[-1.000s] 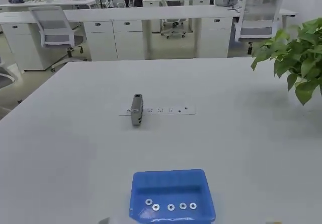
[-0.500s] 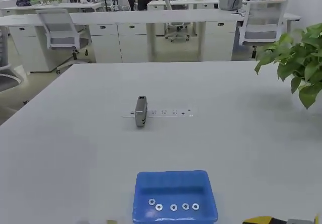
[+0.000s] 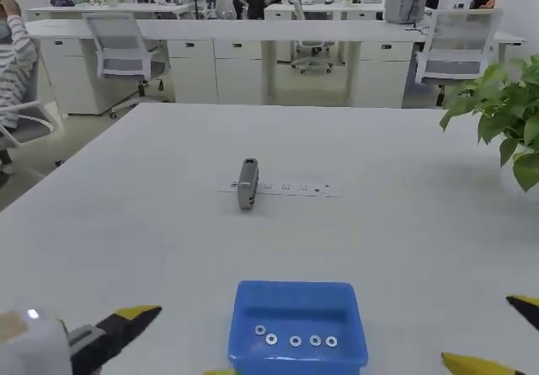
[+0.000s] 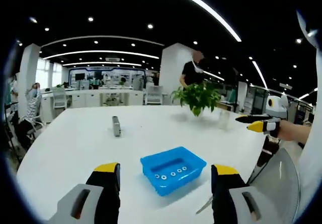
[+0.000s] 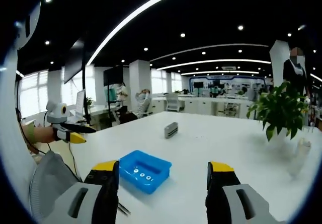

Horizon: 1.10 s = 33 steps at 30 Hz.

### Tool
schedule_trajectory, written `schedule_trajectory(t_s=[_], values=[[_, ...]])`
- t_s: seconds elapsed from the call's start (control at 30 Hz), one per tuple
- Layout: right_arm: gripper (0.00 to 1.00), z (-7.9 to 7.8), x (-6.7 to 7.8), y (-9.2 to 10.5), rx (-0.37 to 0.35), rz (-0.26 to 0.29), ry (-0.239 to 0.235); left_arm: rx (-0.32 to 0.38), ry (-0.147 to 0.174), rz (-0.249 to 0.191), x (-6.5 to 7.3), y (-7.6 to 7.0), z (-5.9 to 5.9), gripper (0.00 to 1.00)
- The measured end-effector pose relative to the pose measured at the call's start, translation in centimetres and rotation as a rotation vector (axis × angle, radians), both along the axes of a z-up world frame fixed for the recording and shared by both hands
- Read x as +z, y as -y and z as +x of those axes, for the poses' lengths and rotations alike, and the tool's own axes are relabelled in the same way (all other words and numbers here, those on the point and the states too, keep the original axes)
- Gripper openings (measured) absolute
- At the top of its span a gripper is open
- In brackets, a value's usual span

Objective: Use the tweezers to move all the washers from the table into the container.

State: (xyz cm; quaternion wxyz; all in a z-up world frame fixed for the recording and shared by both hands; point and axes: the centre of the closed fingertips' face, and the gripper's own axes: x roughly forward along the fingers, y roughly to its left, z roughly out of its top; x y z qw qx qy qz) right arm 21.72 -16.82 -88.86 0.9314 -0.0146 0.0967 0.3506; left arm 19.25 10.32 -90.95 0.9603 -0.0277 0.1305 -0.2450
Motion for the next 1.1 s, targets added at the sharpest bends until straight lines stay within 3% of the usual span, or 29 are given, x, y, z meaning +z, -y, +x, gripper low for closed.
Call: schedule_trajectory(t_s=[0.2,0.33,0.4,0.5,0.6,0.9,1.1], values=[[0.86,0.2,1.6,1.7,-0.073,0.029,0.057,0.175,0.125,-0.098,3.6,-2.9,-0.4,0.87],[0.98,0.5,2.4,2.5,-0.122,0.046,0.098,0.237,0.176,-0.072,4.6,-4.1,-0.9,0.94],[0.99,0.5,2.9,2.9,-0.135,0.054,0.117,0.253,0.194,-0.050,4.9,-4.3,-1.0,0.98],[0.99,0.8,3.7,3.3,-0.165,0.074,0.158,0.263,0.196,-0.041,4.9,-4.5,-1.2,0.99],[0.99,1.0,3.8,3.1,-0.162,0.089,0.147,0.261,0.188,-0.067,4.9,-4.4,-1.2,0.99],[0.99,1.5,3.0,2.9,-0.175,0.098,0.112,0.263,0.182,-0.074,4.3,-3.8,-1.2,0.99],[0.99,1.6,2.2,2.7,-0.172,0.080,0.087,0.262,0.154,-0.088,3.4,-3.4,-1.2,0.99]])
